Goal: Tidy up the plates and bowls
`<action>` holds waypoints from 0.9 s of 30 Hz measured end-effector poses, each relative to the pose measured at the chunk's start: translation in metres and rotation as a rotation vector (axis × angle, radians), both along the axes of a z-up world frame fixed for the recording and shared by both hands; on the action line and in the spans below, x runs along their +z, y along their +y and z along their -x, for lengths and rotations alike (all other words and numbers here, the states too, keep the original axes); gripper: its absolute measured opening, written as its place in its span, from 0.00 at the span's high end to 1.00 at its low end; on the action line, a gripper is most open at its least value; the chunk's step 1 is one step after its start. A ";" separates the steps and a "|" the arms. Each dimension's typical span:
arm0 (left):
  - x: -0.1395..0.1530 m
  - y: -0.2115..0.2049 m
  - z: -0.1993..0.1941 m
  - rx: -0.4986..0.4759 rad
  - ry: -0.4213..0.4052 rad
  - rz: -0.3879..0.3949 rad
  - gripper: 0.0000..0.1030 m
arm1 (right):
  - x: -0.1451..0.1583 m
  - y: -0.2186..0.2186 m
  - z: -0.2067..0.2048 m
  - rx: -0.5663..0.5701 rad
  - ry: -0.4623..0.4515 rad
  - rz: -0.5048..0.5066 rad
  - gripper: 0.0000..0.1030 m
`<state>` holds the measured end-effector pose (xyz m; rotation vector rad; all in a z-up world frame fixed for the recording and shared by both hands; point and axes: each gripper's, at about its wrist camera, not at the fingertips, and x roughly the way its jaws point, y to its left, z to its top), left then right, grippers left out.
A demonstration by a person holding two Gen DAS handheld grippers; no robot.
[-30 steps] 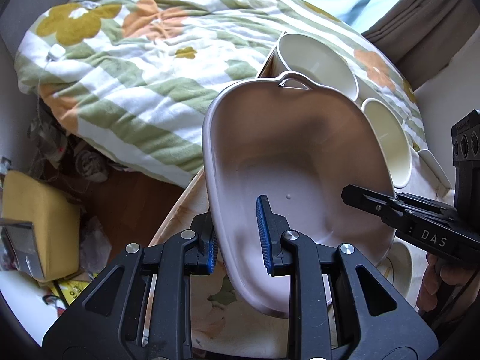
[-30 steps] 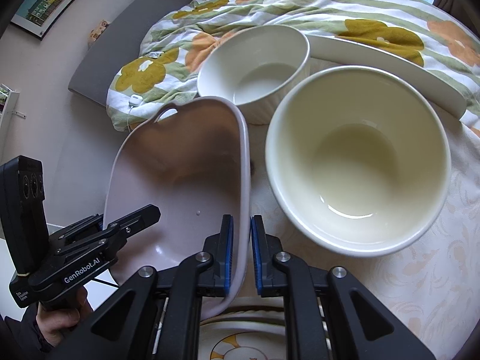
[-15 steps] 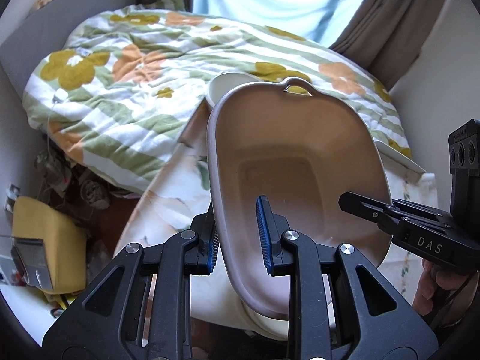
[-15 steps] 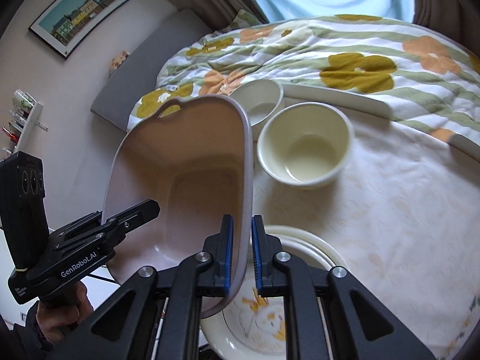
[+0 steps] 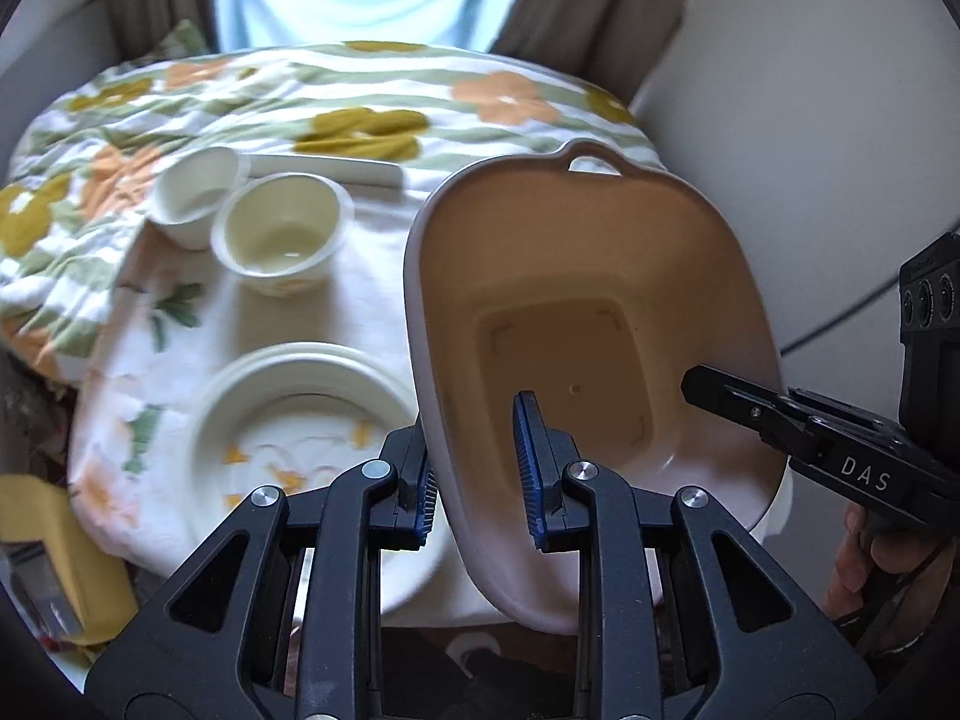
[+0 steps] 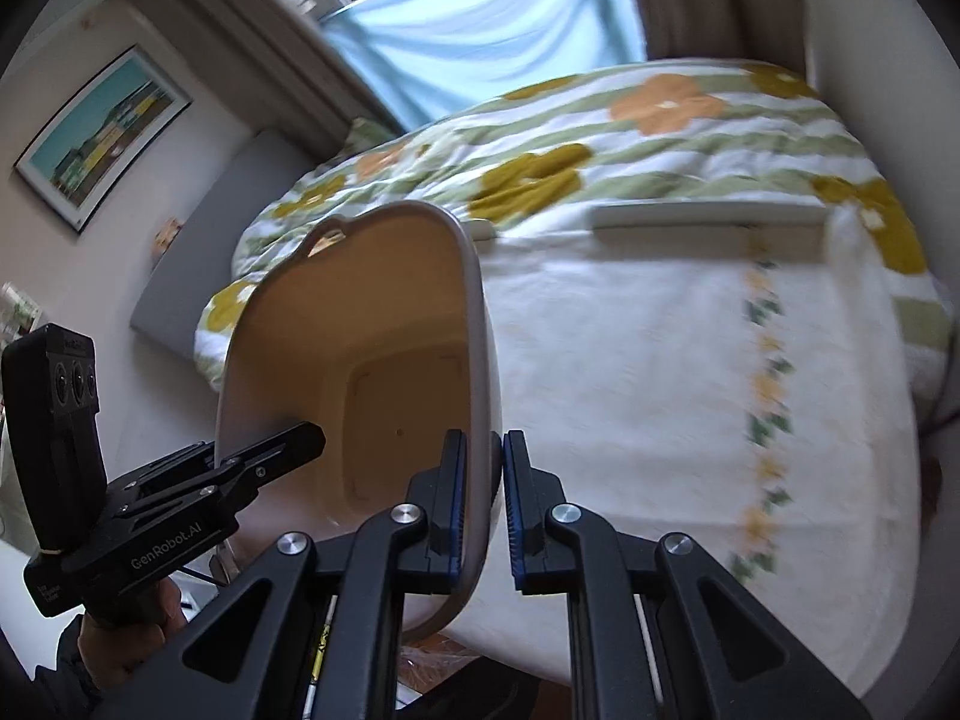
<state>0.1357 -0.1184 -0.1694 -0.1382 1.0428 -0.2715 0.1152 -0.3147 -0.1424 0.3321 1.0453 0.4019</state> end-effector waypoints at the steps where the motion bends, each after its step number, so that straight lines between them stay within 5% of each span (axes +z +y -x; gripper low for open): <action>1: -0.004 -0.013 -0.002 -0.021 0.008 0.005 0.80 | -0.002 -0.009 0.003 -0.020 0.000 0.006 0.89; 13: -0.087 -0.146 -0.020 -0.211 0.150 0.020 0.80 | -0.061 -0.111 0.007 -0.217 0.117 0.045 0.89; 27: -0.134 -0.181 -0.041 -0.241 0.176 -0.085 0.80 | -0.113 -0.143 0.009 -0.240 0.169 0.012 0.89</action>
